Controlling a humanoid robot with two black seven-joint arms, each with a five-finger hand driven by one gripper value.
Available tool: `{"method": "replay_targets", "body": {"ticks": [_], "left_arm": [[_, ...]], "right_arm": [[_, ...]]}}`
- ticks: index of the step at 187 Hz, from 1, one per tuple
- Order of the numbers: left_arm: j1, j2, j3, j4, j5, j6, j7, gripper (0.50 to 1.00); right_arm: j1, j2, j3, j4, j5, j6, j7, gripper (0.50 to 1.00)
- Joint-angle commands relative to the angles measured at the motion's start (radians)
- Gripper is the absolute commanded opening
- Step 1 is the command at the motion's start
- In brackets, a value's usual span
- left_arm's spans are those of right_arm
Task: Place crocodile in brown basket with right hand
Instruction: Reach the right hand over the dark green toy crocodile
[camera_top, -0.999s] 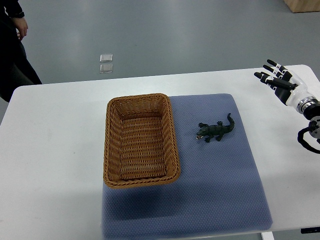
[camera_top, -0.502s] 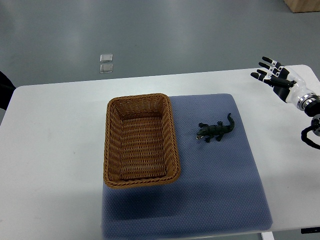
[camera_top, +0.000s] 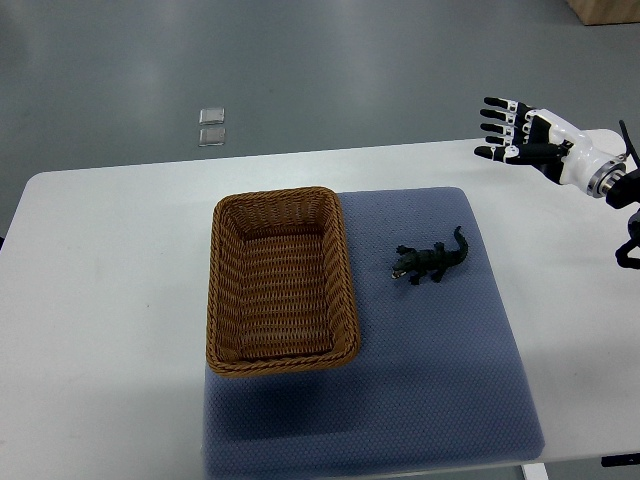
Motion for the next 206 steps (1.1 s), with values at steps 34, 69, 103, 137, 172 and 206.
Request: {"method": "replay_targets", "body": {"ticks": [34,69,103,137,172,206], "left_arm": [[0.0,0.0,-0.001,0.0,0.0,0.0,-0.001,1.0],[0.0,0.0,0.0,0.0,0.0,0.002,-0.001,1.0],[0.0,0.0,-0.001,0.0,0.0,0.002,-0.001,1.0],[0.0,0.0,0.0,0.002,0.0,0.003,0.001,1.0],[0.0,0.0,-0.001,0.012,0.0,0.003,0.001,1.0],[0.0,0.0,-0.001,0.014,0.0,0.003,0.001,1.0]], "right_arm": [[0.021,-0.035,-0.001,0.145,-0.281,0.012,0.045,0.926],[0.045,-0.035,-0.002,0.192,-0.493,0.013,0.094,0.926],[0.064,-0.035,-0.014,0.234,-0.654,0.03,0.133,0.926],[0.065,-0.03,-0.019,0.246,-0.833,0.032,0.196,0.926],[0.067,-0.025,-0.05,0.261,-0.984,0.021,0.249,0.926],[0.068,-0.025,-0.083,0.287,-1.057,-0.003,0.253,0.926]]}}
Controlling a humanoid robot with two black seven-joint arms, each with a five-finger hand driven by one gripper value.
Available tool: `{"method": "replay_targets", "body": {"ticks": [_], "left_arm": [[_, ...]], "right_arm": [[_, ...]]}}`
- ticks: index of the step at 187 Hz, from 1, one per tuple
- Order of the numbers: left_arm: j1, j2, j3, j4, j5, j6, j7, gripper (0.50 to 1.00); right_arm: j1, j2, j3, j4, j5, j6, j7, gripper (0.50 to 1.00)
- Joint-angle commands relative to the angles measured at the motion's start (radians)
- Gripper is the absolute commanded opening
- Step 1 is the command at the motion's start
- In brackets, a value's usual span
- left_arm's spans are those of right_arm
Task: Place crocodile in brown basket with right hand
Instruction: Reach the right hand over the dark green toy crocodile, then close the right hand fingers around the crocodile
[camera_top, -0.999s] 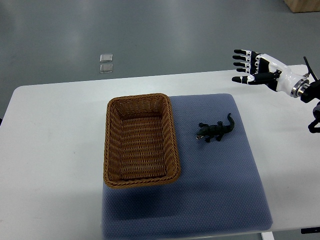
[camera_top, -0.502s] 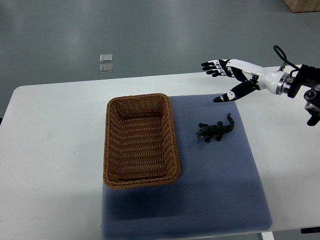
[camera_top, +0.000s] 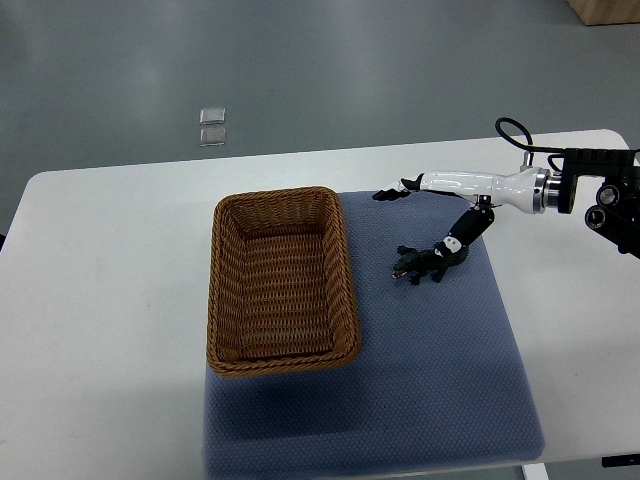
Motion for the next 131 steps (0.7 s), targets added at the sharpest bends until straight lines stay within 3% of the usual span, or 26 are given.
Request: {"method": "replay_targets", "body": {"ticks": [1,75,131], "left_arm": [[0.0,0.0,-0.001,0.0,0.0,0.0,-0.001,1.0],[0.002,0.0,0.001,0.0,0.0,0.0,0.001,1.0],[0.002,0.0,0.001,0.0,0.0,0.0,0.001,1.0]], "right_arm": [[0.0,0.0,-0.022,0.011,-0.057,-0.027,0.001,0.926],[0.1,0.005,-0.32,0.002,-0.128,-0.324,0.001,0.924],[0.12,0.003,-0.383,-0.021,-0.129,-0.359,0.001,0.924]]}}
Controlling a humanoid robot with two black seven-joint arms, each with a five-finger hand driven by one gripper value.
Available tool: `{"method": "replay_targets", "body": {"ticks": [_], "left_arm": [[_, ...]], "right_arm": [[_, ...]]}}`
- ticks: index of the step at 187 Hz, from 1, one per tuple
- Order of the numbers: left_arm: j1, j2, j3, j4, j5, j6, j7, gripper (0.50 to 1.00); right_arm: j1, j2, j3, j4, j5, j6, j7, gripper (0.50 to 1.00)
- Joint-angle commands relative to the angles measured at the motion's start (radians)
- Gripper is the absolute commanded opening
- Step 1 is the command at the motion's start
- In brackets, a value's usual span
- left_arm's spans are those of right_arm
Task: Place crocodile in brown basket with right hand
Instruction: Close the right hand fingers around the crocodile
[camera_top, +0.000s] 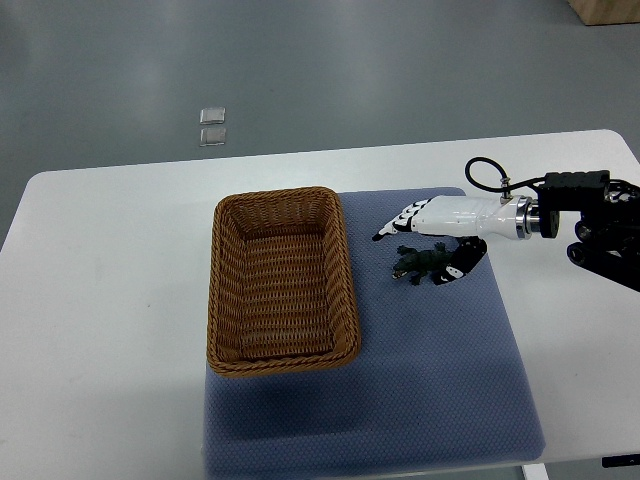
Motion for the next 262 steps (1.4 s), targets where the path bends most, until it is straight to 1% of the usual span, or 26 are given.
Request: {"method": "replay_targets", "body": {"ticks": [1,55,68,102,130,147,172,183,194,199,225,262], "left_arm": [[-0.002,0.0,0.0,0.0,0.0,0.0,-0.001,1.0],[-0.002,0.0,0.0,0.0,0.0,0.0,-0.001,1.0],[-0.002,0.0,0.0,0.0,0.0,0.0,-0.001,1.0],[-0.002,0.0,0.0,0.0,0.0,0.0,0.001,1.0],[-0.003,0.0,0.0,0.0,0.0,0.0,0.001,1.0],[-0.003,0.0,0.0,0.0,0.0,0.0,0.001,1.0],[-0.005,0.0,0.0,0.0,0.0,0.0,-0.001,1.0],[-0.005,0.0,0.0,0.001,0.0,0.0,-0.001,1.0],[-0.003,0.0,0.0,0.0,0.0,0.0,0.001,1.0],[-0.005,0.0,0.0,0.0,0.0,0.0,0.001,1.0],[-0.005,0.0,0.0,0.0,0.0,0.0,0.001,1.0],[-0.006,0.0,0.0,0.001,0.0,0.0,0.001,1.0]], "right_arm": [[0.003,-0.002,-0.011,-0.013,-0.001,-0.001,0.0,0.924],[0.029,-0.002,-0.063,-0.067,-0.016,-0.003,0.0,0.924],[0.029,0.003,-0.066,-0.085,-0.016,-0.014,0.0,0.924],[0.027,0.008,-0.066,-0.088,-0.018,-0.018,0.0,0.924],[0.029,0.023,-0.103,-0.099,-0.019,-0.06,0.0,0.924],[0.029,0.031,-0.114,-0.105,-0.019,-0.064,0.0,0.919],[0.029,0.032,-0.116,-0.107,-0.019,-0.064,0.0,0.899],[0.029,0.032,-0.116,-0.113,-0.021,-0.064,0.0,0.87],[0.029,0.04,-0.12,-0.122,-0.021,-0.066,0.0,0.86],[0.029,0.04,-0.122,-0.127,-0.021,-0.067,0.0,0.846],[0.029,0.046,-0.123,-0.133,-0.021,-0.067,0.0,0.819],[0.027,0.046,-0.123,-0.133,-0.021,-0.067,0.0,0.815]]}}
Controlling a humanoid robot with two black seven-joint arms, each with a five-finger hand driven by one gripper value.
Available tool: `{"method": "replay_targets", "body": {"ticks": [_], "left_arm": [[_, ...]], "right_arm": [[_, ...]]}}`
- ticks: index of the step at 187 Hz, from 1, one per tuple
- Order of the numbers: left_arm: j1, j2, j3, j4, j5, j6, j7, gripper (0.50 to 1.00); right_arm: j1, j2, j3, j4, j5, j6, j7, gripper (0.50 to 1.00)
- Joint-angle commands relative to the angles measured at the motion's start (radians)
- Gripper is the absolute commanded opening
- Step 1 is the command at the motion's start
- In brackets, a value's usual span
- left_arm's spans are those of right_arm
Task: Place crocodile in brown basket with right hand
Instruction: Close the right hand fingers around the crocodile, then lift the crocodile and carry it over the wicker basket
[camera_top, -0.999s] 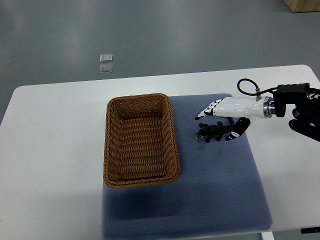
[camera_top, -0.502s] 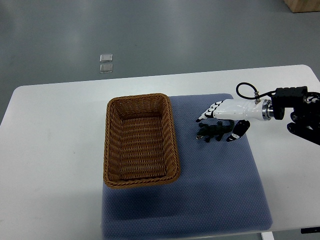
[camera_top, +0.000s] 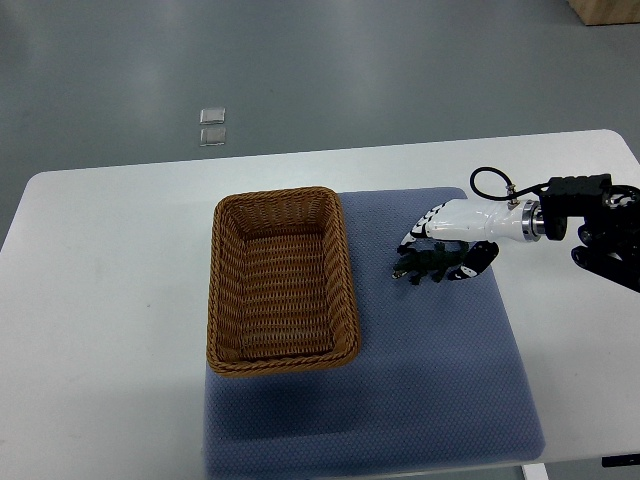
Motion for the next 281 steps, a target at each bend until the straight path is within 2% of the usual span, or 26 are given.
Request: {"method": "replay_targets", "body": {"ticks": [1,94,109,143,173,227,281], "left_arm": [[-0.001,0.0,0.0,0.0,0.0,0.0,-0.001,1.0],[-0.005,0.0,-0.002,-0.001,0.0,0.0,-0.001,1.0],[-0.005,0.0,-0.002,-0.001,0.0,0.0,0.001,1.0],[-0.005,0.0,0.0,-0.001,0.0,0.0,-0.001,1.0],[-0.005,0.0,-0.002,-0.001,0.0,0.0,0.001,1.0],[-0.005,0.0,-0.002,-0.001,0.0,0.0,-0.001,1.0],[-0.005,0.0,0.0,-0.001,0.0,0.0,0.001,1.0]], "right_arm": [[0.0,0.0,0.0,0.0,0.0,0.0,0.0,0.815],[0.001,0.012,-0.014,0.001,-0.008,-0.022,0.0,0.795],[0.0,0.012,-0.014,0.0,-0.008,-0.023,0.0,0.762],[0.003,0.011,-0.02,-0.002,-0.008,-0.025,0.0,0.652],[0.004,0.011,-0.017,-0.003,-0.006,-0.026,0.0,0.607],[0.057,-0.006,0.006,-0.003,0.014,-0.032,0.0,0.59],[0.179,-0.015,0.054,0.032,0.071,-0.023,0.0,0.59]]}}
